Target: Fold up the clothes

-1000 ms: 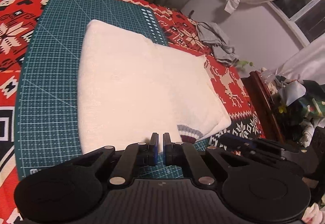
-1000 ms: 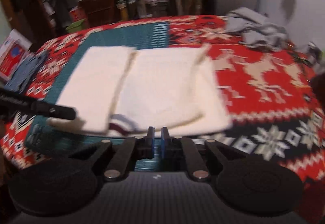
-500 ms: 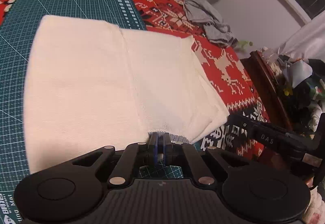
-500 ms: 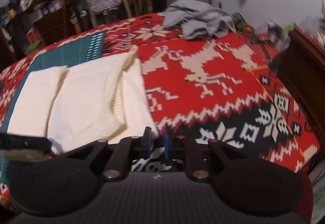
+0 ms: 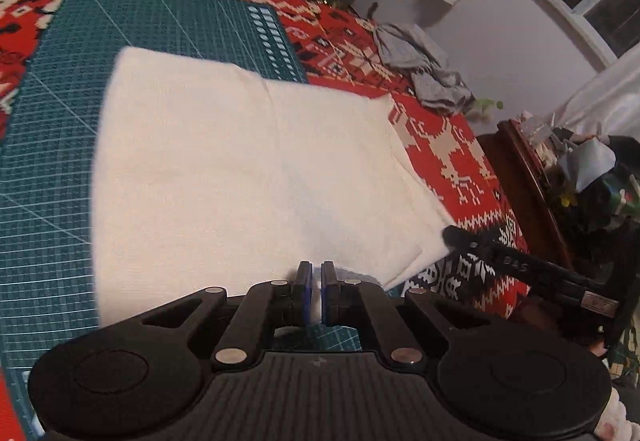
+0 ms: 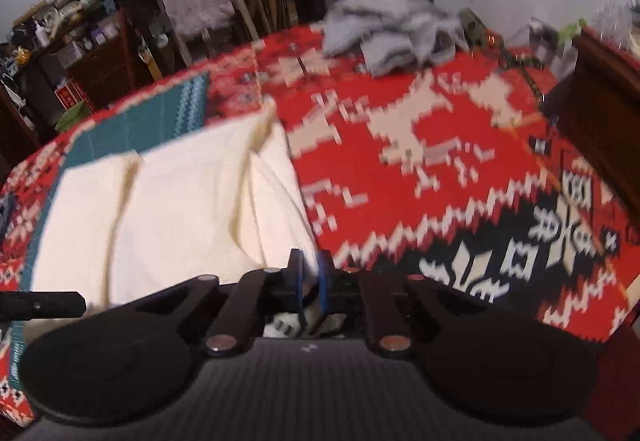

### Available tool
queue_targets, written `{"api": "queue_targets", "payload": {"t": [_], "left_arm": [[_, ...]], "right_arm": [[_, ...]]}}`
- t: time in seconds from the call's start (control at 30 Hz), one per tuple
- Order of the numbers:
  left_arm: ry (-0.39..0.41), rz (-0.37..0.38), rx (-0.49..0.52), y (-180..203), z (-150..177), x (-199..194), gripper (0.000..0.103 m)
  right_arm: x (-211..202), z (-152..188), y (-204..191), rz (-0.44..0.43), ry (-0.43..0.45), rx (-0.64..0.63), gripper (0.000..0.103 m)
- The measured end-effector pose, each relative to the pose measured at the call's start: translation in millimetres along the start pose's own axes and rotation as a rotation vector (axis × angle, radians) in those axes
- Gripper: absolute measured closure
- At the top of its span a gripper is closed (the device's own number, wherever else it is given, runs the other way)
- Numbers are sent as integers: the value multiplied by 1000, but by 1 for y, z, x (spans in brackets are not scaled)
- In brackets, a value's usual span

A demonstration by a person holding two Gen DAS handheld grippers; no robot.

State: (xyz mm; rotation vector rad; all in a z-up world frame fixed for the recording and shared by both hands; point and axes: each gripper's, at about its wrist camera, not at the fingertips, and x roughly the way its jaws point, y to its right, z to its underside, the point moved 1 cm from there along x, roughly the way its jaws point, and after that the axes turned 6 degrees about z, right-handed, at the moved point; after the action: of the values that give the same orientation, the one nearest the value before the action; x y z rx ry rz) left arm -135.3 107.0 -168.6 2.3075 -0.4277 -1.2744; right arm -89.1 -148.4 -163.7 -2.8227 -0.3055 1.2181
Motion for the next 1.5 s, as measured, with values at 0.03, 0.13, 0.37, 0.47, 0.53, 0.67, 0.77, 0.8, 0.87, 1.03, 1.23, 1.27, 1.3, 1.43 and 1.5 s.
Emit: {"api": "queue_targets", "payload": {"t": [0.03,0.13,0.37,0.47,0.53,0.67,0.77,0.8,0.87,1.03,1.23,1.27,1.3,1.43,1.5], "left_arm": [[17,-6,-7,-4,0,-8,101],[72,-26,-41,-22,2,-35,101],[194,-53,-138,-63,12,-94,101],[214,-60,-163,-75,20,-105,101],[227,-65,-180,-82,26,-112,101],[254,-75,-214,-97,36,-127,101],[274,-83,-239,-109,45,-137,101],[281,-85,-248,-113,47,-141,101],[289,-87,-261,-119,52,-146,101],[252,-70,-251,-117,49,-133,101],[237,-10,-212,-103,40,-123,101],[234,9,-202,-100,36,-120,101],[231,27,-192,-98,32,-116,101],[215,78,-158,-92,5,-92,95],[218,107,-160,-94,-7,-79,83]], "right_arm": [[0,-1,0,0,3,6,95],[-13,-10,-21,-35,39,-23,96],[-65,-38,-113,-179,171,-182,96],[-78,-24,-162,-245,172,-283,96],[-77,-7,-194,-280,149,-359,96],[-52,35,-242,-284,56,-508,96],[-47,48,-251,-281,34,-543,96],[-45,52,-255,-281,27,-555,96],[-42,60,-261,-279,12,-578,95],[-33,82,-277,-275,-24,-637,94],[-40,68,-235,-252,-32,-551,93],[-41,65,-228,-248,-33,-535,92],[-43,63,-220,-244,-34,-519,92],[-48,52,-190,-228,-37,-455,91],[-51,46,-175,-220,-39,-423,91]]}}
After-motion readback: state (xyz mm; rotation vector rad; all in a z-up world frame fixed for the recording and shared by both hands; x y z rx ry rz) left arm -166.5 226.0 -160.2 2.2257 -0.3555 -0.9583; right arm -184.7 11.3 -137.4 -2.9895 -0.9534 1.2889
